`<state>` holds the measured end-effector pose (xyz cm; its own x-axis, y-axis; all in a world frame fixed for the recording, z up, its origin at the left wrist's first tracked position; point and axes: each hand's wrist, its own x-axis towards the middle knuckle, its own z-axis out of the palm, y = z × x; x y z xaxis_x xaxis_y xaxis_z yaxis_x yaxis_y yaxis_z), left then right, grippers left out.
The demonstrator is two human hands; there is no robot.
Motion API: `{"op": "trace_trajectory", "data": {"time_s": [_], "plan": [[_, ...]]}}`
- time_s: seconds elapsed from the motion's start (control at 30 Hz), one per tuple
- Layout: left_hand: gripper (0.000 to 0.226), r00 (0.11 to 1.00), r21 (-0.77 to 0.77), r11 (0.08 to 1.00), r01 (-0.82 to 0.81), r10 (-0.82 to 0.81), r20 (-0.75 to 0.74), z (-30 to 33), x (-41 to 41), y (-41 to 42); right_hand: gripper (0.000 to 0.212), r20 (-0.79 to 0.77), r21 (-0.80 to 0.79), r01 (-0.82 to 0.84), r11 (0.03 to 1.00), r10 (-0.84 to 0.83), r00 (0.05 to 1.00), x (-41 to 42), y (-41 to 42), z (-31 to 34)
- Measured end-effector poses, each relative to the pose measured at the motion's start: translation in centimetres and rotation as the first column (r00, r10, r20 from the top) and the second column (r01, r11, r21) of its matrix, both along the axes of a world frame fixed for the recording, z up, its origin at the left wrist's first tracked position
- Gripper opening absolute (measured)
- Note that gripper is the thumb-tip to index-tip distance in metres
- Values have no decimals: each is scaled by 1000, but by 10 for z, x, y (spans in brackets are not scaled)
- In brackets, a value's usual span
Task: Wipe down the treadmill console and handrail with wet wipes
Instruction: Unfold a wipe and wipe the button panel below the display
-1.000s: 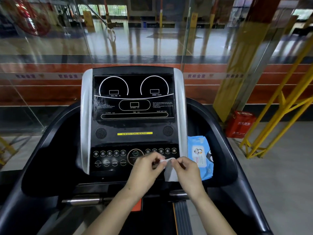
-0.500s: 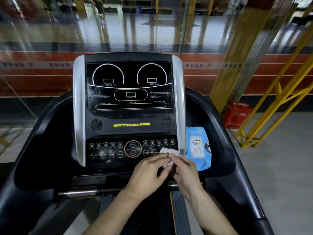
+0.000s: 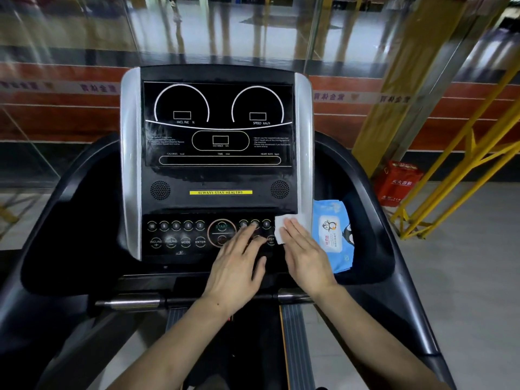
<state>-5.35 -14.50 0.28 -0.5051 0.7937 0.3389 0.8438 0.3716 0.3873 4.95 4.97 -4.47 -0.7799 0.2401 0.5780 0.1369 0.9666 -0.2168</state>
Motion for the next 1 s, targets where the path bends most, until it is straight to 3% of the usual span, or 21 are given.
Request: {"op": "trace_trajectory", "data": {"time_s": [0.13,0.33,0.6,0.83,1.0], "plan": [[44,997,-64,998,3,-8,-77,-3,-3,-1,62,196,10,-6,1000,4,981,13,-5,-3],[57,988,-133,989,-67,47,-149,-8,-9,-5,72,353,198,66,978,-134,926,-2,2,19],[69,973,-229,969,-90,37,-226,-15,-12,-7,71,404,303,-2,953,-126,906,29,1,-4],[71,971,-254,959,-122,63,-229,-26,-5,-10,69,401,224,80,971,-166,901,-1,-1,13],[69,980,-250,960,-129,86,-178,-36,-3,-18,72,426,275,-32,961,-92,900,24,-12,-7]]}}
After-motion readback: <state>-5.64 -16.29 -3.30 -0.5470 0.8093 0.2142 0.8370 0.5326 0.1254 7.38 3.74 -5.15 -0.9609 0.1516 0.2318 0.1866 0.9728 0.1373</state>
